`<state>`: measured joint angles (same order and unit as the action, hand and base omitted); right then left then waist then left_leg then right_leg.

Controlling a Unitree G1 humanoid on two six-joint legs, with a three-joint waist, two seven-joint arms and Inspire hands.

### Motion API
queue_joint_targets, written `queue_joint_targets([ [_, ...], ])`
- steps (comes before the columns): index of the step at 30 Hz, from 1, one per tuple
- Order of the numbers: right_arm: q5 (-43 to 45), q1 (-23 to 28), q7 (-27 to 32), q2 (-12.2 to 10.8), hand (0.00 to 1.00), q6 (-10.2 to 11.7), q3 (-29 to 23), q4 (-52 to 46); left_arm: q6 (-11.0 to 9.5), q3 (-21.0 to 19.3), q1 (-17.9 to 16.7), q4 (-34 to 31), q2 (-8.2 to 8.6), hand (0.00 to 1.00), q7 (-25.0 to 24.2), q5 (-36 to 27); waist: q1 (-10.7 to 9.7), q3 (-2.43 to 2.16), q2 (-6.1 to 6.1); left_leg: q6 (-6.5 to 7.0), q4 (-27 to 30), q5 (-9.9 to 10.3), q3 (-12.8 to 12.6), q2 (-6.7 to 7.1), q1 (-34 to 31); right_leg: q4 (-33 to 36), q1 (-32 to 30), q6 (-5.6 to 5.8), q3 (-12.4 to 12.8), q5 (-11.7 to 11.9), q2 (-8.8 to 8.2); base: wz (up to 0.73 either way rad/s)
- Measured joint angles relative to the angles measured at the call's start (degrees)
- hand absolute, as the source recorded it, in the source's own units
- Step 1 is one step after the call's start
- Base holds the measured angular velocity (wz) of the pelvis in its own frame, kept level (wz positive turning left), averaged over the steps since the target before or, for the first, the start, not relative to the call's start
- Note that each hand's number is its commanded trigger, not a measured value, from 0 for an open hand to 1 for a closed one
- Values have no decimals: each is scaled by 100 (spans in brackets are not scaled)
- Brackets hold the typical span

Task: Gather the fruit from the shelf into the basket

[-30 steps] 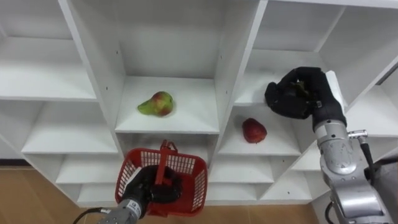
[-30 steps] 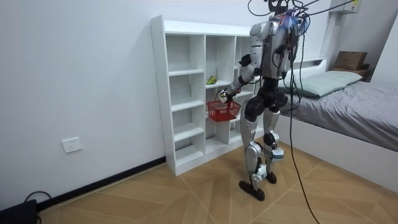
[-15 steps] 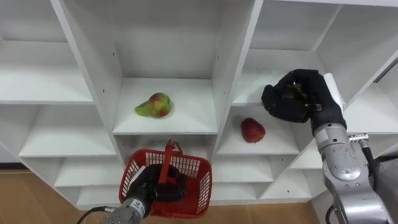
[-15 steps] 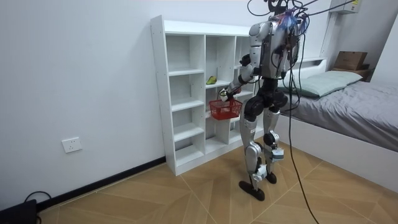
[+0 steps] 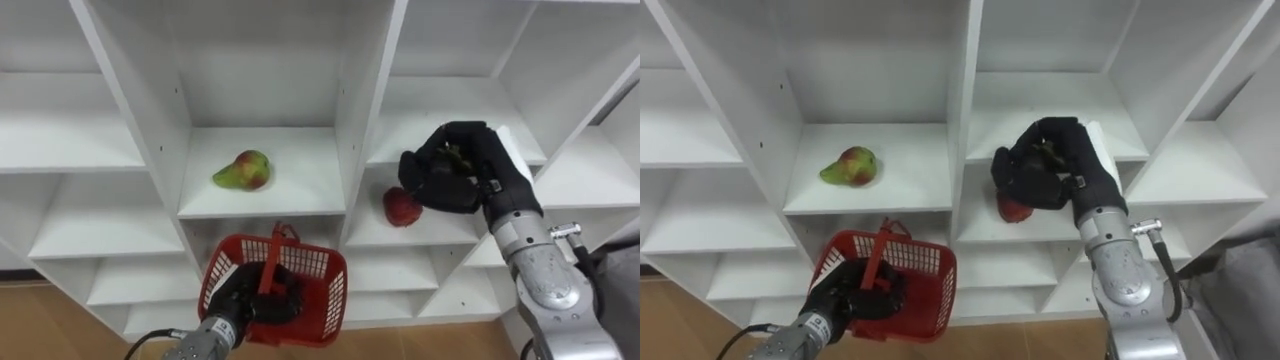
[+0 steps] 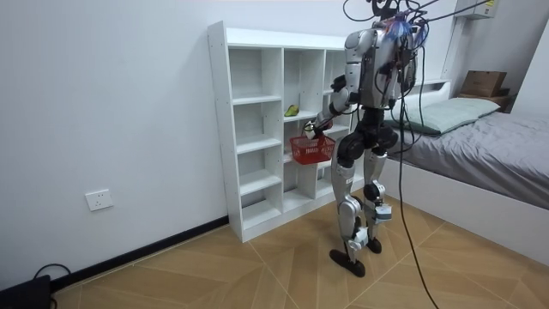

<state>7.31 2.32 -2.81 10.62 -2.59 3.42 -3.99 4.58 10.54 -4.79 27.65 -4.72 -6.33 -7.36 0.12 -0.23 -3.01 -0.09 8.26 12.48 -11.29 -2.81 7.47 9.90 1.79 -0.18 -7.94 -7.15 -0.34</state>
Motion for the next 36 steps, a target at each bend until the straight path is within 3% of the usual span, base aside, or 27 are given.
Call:
queue_joint_targets([
  [8, 56, 58, -292, -216, 100, 0, 60, -216, 0, 23, 0, 4, -1, 100, -8, -210, -2, 5, -8, -1, 3, 0, -29, 4, 5, -3, -4, 0, 17, 0, -5, -1],
  [16, 311, 103, -743, -218, 100, -9, 240, -268, 0, 31, 0, 6, 4, 100, -2, -210, 1, 11, -16, 0, 7, -1, -37, 4, -44, 16, -63, 0, 20, 0, -9, 0],
  [36, 428, 231, -1075, -248, 100, -368, 424, -351, 33, 110, -14, 7, 5, 100, 59, -209, 3, 18, -20, 0, 18, -1, -52, 2, -88, -7, -99, 0, 16, 0, -11, 0],
])
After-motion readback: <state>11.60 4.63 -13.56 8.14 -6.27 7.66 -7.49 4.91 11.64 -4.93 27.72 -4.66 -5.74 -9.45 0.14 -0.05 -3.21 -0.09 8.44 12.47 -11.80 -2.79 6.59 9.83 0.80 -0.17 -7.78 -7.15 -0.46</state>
